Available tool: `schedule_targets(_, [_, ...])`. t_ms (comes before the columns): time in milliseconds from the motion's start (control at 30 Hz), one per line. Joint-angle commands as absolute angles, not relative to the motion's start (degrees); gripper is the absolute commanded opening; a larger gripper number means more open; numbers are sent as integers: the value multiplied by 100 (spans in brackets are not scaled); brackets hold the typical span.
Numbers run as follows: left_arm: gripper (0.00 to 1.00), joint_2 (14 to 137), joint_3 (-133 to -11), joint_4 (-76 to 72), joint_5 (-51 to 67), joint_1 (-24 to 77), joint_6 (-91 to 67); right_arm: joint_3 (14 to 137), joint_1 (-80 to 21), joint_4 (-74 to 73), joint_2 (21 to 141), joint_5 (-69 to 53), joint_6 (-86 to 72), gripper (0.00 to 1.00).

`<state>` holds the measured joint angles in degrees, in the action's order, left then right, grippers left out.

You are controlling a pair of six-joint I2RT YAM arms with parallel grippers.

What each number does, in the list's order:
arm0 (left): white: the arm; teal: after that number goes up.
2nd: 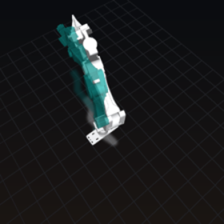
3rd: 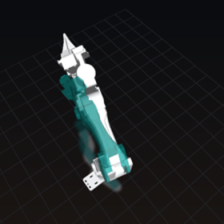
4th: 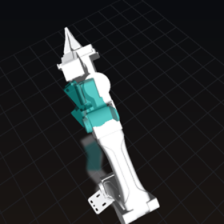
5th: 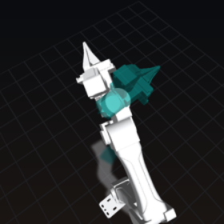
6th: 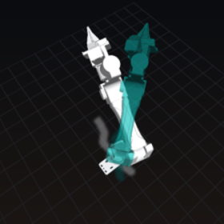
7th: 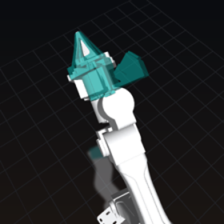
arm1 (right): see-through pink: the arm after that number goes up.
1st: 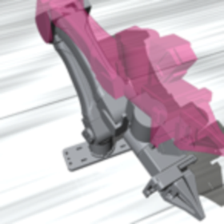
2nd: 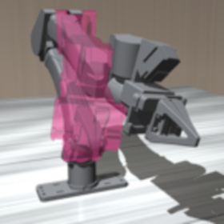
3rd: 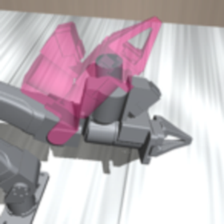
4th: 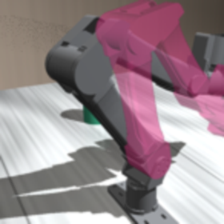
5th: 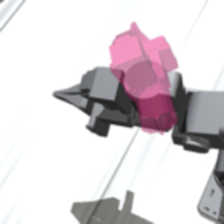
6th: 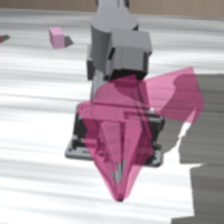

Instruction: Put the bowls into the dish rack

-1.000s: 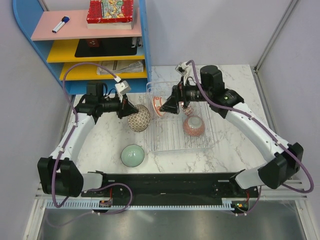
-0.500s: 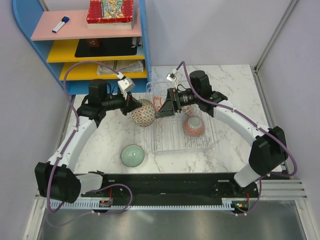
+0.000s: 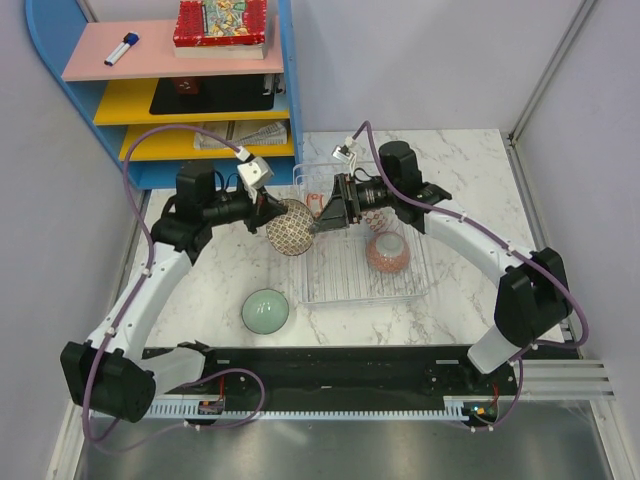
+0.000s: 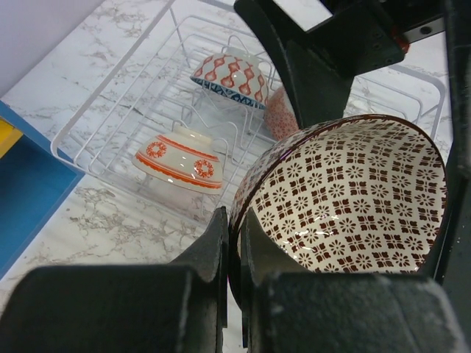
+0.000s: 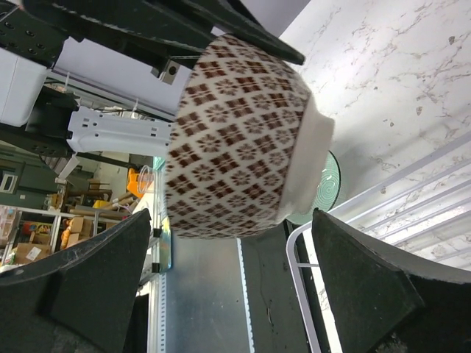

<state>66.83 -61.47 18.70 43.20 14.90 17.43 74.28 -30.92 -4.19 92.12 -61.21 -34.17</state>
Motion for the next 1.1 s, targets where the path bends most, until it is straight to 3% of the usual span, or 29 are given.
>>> schedule_targets(0, [2,6276,-6161,1310,4447,1608,1477,7471,-3076,-123,9307,-6170,-3419,97])
schedule_targets(400, [2,6293,-6021,1222,4456,1731,1433,7471,-3067,316,9378,-6389,-3770,86])
schedule_targets(600, [2,6346,-6021,1213,4438,1793,1433,7278,-3059,834,9334,-6477,-4174,72])
schedule_targets(700, [2,6363,-6021,1195,4438,1802,1424,7181,-3059,1203,9334,-6574,-4473,58])
schedule_targets(800, [2,6363,-6012,1187,4438,1811,1433,7137,-3059,1371,9352,-6627,-4561,36])
schedule_targets(833, [2,6372,-6012,1195,4430,1811,1433,7137,-3059,1432,9360,-6644,-4579,20])
schedule_targets(900, [2,6381,-6012,1195,4421,1819,1433,7128,-3059,1450,9352,-6636,-4588,3])
schedule_targets(967, [2,6398,-6029,1195,4430,1819,1424,7119,-3041,1433,9343,-6601,-4579,0])
schedule_targets(1000, [7,6416,-6029,1195,4421,1819,1424,7102,-3041,1433,9325,-6566,-4562,0])
schedule_targets(1033, [23,6425,-6029,1195,4421,1819,1433,7084,-3050,1389,9308,-6522,-4527,0])
schedule_targets(1067, [32,6434,-6029,1204,4403,1819,1433,7058,-3024,1371,9290,-6400,-4500,0])
